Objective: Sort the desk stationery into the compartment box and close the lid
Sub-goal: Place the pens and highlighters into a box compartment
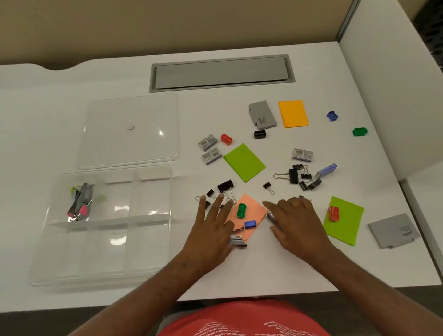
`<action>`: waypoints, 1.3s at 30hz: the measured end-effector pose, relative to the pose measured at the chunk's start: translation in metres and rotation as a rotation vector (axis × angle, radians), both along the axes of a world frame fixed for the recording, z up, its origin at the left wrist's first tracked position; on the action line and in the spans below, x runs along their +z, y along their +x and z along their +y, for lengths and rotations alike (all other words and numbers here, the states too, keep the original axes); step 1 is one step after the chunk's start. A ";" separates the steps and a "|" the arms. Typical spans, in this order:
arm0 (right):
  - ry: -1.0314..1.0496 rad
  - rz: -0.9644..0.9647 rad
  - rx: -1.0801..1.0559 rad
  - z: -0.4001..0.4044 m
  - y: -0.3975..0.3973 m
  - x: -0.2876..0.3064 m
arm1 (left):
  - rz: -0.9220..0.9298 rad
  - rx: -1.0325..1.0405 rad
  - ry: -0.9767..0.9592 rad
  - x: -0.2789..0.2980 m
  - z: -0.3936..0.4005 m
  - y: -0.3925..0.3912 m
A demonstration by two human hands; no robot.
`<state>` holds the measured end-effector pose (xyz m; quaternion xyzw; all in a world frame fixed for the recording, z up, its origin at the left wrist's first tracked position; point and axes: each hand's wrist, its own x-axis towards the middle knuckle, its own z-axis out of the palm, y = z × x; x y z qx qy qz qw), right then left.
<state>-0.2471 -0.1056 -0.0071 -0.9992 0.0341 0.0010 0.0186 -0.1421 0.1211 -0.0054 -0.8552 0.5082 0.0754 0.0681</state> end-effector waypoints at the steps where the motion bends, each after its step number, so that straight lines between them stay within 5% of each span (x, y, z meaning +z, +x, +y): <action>1: -0.028 -0.018 0.013 0.001 0.001 -0.002 | 0.002 -0.001 -0.012 0.001 0.000 0.001; 16: 0.009 -0.094 -0.184 0.031 0.025 0.013 | 0.213 0.143 -0.563 0.039 0.040 0.025; 32: 0.756 -0.466 -0.385 0.135 0.135 0.116 | 0.296 0.468 -0.880 0.068 0.179 0.119; 39: 0.871 -0.470 -0.379 0.202 0.182 0.118 | 0.227 0.670 -0.880 0.053 0.272 0.160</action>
